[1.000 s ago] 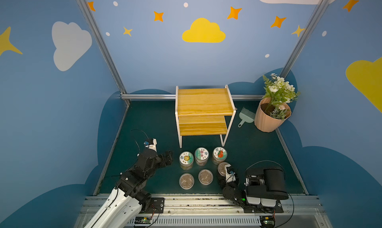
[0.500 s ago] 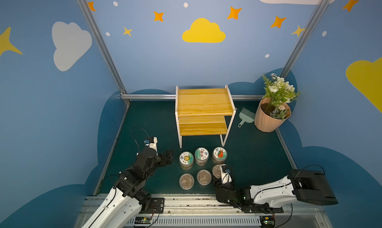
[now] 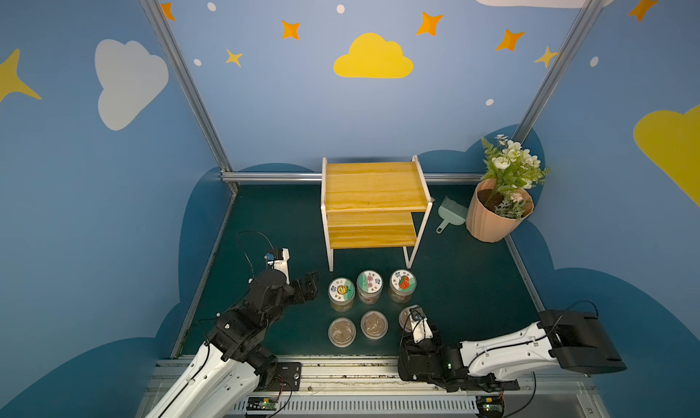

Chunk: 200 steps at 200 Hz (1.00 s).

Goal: Place the seed container on the shelf
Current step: Pick up the seed jar at the center of the board, then place the seed jar on the shelf.

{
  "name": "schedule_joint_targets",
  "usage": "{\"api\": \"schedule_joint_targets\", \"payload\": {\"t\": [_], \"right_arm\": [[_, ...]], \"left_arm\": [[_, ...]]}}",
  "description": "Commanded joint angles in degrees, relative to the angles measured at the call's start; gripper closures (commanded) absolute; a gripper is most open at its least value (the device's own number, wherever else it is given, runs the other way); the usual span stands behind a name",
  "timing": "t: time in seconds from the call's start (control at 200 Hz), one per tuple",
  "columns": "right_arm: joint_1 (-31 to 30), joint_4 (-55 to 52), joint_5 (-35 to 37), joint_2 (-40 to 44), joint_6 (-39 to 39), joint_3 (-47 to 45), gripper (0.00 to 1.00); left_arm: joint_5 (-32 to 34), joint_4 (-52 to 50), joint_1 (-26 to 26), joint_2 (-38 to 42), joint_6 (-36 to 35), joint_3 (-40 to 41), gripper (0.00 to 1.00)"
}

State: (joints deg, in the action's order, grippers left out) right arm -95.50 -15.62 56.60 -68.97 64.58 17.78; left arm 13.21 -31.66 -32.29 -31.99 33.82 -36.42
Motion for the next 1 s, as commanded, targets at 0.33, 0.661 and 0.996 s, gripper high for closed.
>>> {"api": "schedule_joint_targets", "payload": {"t": [0.33,0.661,0.996], "right_arm": [[-2.13,-11.13,5.58,13.81,-3.42,2.61,0.4],[-2.43,-10.56,3.13,30.87,-19.59,2.6,0.41],[-2.46,-7.57,5.72,32.68,-28.88,5.49,0.4]], "left_arm": [[4.79,-0.21,-5.58,-2.82,-1.11,-5.6,0.0],[8.08,1.05,-11.07,-6.3,-1.62,-8.55,0.0],[9.99,1.77,-14.87,-8.78,-1.7,-11.26,0.0]]}}
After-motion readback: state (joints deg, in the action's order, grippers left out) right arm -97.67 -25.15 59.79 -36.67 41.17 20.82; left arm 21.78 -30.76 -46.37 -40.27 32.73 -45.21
